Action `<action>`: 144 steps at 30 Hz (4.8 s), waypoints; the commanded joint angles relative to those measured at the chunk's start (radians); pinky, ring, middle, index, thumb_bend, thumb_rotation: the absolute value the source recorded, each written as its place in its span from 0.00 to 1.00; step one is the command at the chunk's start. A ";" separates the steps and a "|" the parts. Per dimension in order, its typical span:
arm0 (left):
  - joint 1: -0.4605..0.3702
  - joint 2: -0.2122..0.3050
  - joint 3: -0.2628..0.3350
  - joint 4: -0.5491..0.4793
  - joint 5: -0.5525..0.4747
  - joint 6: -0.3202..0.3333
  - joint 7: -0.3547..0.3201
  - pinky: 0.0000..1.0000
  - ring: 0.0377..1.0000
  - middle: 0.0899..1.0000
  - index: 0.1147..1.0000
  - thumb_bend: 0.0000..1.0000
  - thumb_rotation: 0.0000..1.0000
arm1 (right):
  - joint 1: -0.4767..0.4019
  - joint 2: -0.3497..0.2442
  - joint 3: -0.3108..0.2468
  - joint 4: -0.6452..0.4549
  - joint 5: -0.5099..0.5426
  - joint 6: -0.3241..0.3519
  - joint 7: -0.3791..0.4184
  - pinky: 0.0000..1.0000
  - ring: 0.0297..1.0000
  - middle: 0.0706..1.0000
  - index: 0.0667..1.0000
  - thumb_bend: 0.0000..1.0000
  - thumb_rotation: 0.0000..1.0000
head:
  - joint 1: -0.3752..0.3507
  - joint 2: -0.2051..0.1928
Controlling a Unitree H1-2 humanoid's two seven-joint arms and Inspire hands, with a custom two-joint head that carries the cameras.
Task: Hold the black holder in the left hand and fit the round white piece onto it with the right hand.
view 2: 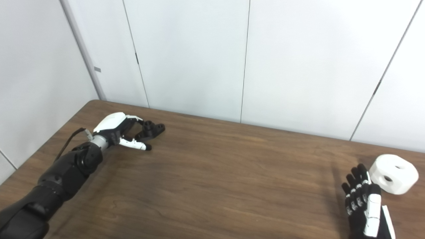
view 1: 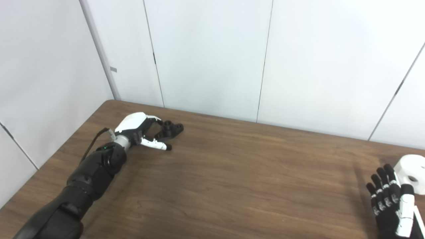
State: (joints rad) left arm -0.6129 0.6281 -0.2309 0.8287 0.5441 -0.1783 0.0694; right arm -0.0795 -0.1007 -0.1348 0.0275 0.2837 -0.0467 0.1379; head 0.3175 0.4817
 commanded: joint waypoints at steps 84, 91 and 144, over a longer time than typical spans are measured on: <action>0.259 -0.240 -0.123 -0.557 -0.025 -0.173 -0.164 1.00 1.00 0.79 0.41 0.52 0.05 | 0.038 0.056 0.048 -0.177 -0.069 0.023 -0.062 0.96 0.98 0.98 0.96 0.56 0.96 | -0.276 0.048; 0.258 -0.247 -0.134 -0.551 -0.027 -0.191 -0.171 1.00 1.00 0.78 0.41 0.52 0.05 | 0.040 0.064 0.055 -0.175 -0.078 0.021 -0.067 0.95 0.97 0.97 0.96 0.54 0.97 | -0.298 0.049; 0.258 -0.203 -0.080 -0.481 -0.076 -0.275 -0.211 1.00 0.98 0.78 0.41 0.52 0.05 | -0.210 -0.352 -0.107 -0.156 -0.738 0.165 -0.235 0.86 0.92 0.87 0.76 0.76 0.37 | -0.627 -0.007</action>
State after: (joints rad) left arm -0.3503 0.3993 -0.3138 0.3396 0.4632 -0.4479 -0.1251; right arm -0.2394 -0.4105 -0.2332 -0.1283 -0.4562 0.1524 -0.0675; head -0.3098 0.4740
